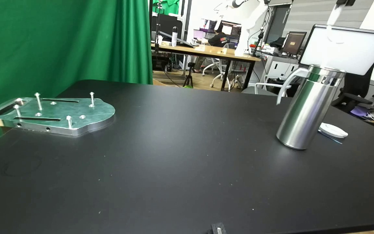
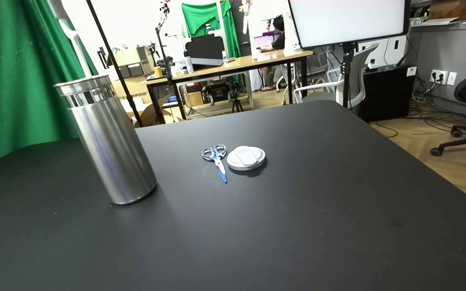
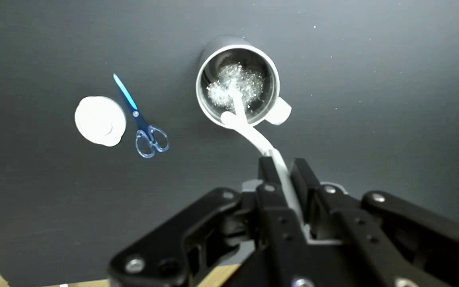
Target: Move the brush inside the flask up and down
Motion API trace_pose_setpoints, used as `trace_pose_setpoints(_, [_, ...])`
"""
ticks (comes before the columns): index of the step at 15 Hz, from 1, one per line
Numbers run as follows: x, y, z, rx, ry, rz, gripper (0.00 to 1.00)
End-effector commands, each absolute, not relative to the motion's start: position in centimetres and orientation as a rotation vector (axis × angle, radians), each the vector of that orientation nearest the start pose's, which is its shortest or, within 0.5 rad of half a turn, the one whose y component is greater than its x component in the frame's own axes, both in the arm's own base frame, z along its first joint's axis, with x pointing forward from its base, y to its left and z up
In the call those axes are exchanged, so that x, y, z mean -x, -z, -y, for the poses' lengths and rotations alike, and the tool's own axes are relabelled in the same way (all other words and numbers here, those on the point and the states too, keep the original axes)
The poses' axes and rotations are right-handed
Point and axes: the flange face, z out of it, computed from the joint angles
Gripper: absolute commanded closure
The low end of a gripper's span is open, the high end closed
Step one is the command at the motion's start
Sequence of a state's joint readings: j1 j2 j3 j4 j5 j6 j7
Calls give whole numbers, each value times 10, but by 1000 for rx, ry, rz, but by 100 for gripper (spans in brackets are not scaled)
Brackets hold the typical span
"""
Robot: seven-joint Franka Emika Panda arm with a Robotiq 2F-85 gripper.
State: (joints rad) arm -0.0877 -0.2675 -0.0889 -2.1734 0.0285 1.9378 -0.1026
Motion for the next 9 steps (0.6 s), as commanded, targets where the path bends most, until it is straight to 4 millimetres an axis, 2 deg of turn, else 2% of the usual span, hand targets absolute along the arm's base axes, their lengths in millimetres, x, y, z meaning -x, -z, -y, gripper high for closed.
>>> trace_pose_setpoints(1, [-457, -446, 52, 3113, -9, -38, 96])
trace_pose_setpoints(3, [-451, -415, 37, 3124, -66, 11, 96])
trace_pose_setpoints(5, [-448, -396, 28, 3129, -95, 45, 96])
trace_pose_setpoints(6, [-447, -394, 25, 3131, -91, 56, 96])
trace_pose_setpoints(9, [-451, -415, 29, 3138, -38, 59, 96])
